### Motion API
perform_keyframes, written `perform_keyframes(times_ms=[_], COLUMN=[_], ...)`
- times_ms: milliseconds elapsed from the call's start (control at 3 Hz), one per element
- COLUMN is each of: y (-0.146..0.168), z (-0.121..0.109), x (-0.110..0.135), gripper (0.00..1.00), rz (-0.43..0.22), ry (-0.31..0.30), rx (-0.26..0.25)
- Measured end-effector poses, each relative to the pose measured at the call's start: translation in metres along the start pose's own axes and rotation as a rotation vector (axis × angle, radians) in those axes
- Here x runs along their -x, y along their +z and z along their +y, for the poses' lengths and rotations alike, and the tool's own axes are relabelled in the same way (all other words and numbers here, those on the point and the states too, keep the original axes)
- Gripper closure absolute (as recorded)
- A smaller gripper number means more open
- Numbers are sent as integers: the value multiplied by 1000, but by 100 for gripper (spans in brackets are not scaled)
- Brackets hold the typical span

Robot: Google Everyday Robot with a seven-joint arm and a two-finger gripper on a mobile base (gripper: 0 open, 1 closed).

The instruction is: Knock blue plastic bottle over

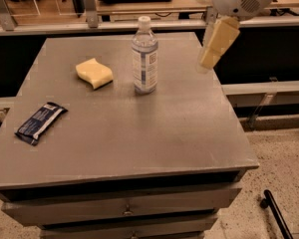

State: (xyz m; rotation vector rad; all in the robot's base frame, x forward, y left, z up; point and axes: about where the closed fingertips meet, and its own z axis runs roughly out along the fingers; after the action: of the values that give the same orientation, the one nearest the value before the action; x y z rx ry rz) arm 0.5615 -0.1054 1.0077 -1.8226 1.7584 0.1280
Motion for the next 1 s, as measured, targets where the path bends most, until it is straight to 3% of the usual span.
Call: perform_keyframes(times_ms=[333, 667, 1000], y=[38, 43, 48], z=[-18, -21, -22], x=[40, 44, 47], gripper=[0, 0, 0], rz=[-125, -144, -207], ry=[-25, -25, -24], rx=[72, 79, 85])
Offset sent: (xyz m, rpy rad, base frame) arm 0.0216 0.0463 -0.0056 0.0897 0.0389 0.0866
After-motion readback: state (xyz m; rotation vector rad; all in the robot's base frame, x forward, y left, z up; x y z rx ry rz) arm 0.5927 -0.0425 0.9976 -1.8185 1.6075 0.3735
